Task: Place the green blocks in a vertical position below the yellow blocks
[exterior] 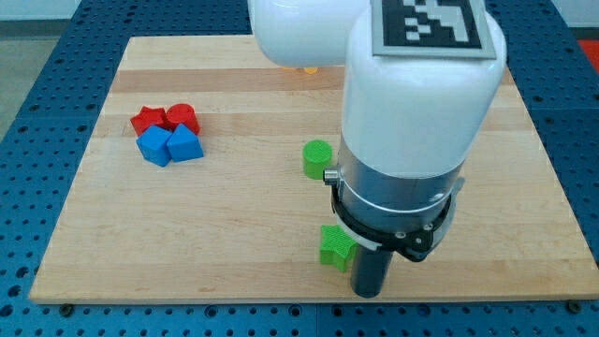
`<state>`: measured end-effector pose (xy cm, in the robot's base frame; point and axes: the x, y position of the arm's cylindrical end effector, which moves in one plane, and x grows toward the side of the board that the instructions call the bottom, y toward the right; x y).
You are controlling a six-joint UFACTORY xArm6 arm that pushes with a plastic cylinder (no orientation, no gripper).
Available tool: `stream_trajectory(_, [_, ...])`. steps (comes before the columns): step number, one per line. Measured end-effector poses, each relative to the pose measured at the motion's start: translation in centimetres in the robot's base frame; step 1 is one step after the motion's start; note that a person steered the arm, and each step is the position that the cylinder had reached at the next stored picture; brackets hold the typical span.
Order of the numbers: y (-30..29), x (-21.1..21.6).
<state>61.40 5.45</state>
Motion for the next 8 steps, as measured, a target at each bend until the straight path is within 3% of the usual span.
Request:
stream_trajectory(2, [-0.9, -12.4])
stream_trajectory(3, [-0.7, -14.8])
stream_trajectory(4, [4.1, -10.0])
stream_trajectory(5, [5.8, -0.2])
stream_trajectory(6, [5.3, 0.4])
stream_trajectory(8, [-7.0, 0.4])
